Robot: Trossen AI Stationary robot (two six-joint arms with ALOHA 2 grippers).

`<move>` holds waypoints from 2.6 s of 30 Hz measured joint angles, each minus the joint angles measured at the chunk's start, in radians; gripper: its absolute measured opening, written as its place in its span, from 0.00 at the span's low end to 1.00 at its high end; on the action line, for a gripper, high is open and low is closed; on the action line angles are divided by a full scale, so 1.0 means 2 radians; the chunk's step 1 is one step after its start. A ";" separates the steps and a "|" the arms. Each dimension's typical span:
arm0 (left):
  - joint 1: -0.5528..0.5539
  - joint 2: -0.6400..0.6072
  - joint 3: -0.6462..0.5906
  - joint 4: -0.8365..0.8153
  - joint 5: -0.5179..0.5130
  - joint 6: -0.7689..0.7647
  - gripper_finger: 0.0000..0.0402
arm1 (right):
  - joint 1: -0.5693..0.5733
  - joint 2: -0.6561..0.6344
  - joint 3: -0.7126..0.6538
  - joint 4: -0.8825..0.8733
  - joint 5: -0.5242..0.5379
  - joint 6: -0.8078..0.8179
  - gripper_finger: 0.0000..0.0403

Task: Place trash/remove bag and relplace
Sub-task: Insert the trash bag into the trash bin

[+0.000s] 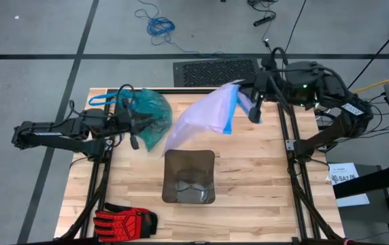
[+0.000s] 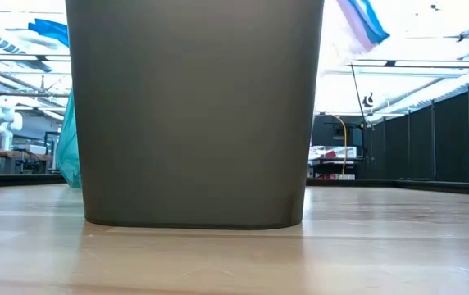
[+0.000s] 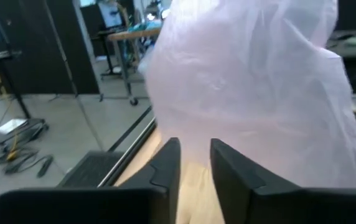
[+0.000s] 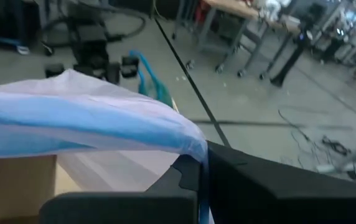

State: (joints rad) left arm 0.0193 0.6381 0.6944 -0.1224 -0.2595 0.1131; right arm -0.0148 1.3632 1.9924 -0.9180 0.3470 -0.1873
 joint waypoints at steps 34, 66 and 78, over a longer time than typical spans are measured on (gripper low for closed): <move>-0.141 0.068 0.125 0.006 0.220 0.058 0.18 | 0.205 0.076 0.182 0.078 0.025 -0.016 0.00; -0.295 0.212 0.172 0.002 0.012 0.121 0.00 | 0.294 0.165 0.182 -0.059 0.193 0.050 0.00; -0.370 0.172 0.172 0.000 -0.027 0.041 0.05 | 0.289 0.178 0.182 -0.150 0.221 0.086 0.00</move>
State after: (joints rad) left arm -0.7199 0.9813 1.0393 -0.1215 -0.3130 0.1961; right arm 0.5631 1.7201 2.3564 -1.2172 0.7891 -0.0148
